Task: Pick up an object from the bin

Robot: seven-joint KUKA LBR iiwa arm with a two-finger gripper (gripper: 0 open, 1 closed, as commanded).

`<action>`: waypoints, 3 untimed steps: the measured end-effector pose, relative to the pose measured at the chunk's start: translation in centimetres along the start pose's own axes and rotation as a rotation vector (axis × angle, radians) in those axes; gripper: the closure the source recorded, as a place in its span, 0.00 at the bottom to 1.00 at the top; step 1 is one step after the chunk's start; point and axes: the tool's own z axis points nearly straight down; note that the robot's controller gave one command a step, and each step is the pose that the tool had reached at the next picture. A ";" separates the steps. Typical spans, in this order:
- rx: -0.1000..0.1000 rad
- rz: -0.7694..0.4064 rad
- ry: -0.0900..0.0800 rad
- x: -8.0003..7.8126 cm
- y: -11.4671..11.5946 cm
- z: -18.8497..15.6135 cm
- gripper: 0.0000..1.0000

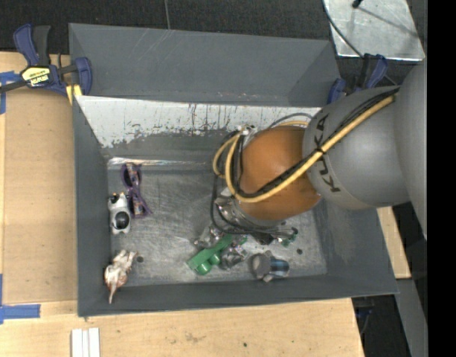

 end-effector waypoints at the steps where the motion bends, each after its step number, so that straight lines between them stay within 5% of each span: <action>1: -0.007 0.008 0.000 -0.2 -0.1 -4.8 1.00; 2: 0.006 -0.001 -0.016 -0.3 -0.5 -6.4 1.00; 3: -0.009 -0.005 0.002 0.3 -0.9 -9.3 1.00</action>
Offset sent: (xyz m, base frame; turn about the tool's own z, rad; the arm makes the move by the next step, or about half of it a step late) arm -0.0028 -0.0026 -0.0062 -0.0224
